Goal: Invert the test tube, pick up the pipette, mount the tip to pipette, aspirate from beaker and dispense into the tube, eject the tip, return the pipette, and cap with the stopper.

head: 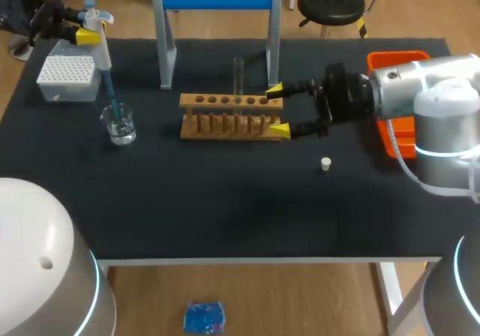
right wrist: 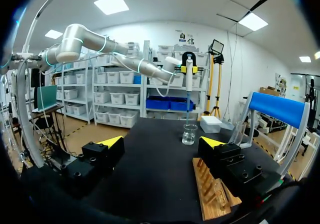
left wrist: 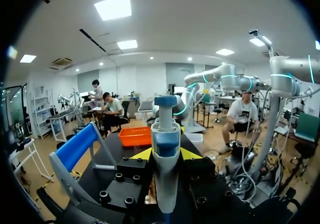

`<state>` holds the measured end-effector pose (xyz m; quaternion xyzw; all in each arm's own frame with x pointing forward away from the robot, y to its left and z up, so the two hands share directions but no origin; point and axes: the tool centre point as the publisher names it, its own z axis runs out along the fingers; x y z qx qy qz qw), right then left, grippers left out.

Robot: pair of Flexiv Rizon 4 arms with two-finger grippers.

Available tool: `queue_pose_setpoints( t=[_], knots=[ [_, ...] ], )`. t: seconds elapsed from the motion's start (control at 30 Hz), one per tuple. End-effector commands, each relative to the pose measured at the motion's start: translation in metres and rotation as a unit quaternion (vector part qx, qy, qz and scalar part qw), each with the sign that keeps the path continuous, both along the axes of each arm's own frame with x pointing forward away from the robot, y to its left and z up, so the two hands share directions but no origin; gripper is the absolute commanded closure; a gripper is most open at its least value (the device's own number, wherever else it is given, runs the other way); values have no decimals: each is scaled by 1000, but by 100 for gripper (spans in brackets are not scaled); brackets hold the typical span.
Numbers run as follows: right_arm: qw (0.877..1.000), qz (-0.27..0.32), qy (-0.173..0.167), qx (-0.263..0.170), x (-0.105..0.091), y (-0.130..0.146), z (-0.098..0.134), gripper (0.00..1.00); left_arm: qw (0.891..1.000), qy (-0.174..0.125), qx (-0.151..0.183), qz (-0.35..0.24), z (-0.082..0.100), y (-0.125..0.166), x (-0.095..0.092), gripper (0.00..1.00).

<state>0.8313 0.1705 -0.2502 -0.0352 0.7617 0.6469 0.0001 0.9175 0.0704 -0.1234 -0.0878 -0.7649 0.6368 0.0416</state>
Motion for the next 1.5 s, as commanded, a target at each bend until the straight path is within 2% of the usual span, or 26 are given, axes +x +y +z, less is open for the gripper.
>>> queue_pose_setpoints(
  t=[0.03, 0.23, 1.23, 1.4, 1.5],
  knots=[
    [1000, 0, 0, -1, 0, 0, 0, 0, 1000, 0, 0, -6, -1, 3, 9, 100],
    [1000, 0, 0, -1, 0, 0, 0, 0, 1000, -1, 3, -5, -1, 6, 14, 100],
    [1000, 0, 0, -1, 0, 0, 0, 0, 1000, 1, 1, -3, 0, 6, 13, 100],
    [993, -108, 25, -28, -13, 12, 5, 0, 1000, 1, 1, -3, 0, 6, 13, 100],
    [989, -140, 25, -44, -24, 29, 6, 0, 1000, 1, 1, -3, 0, 6, 13, 100]
  ],
)
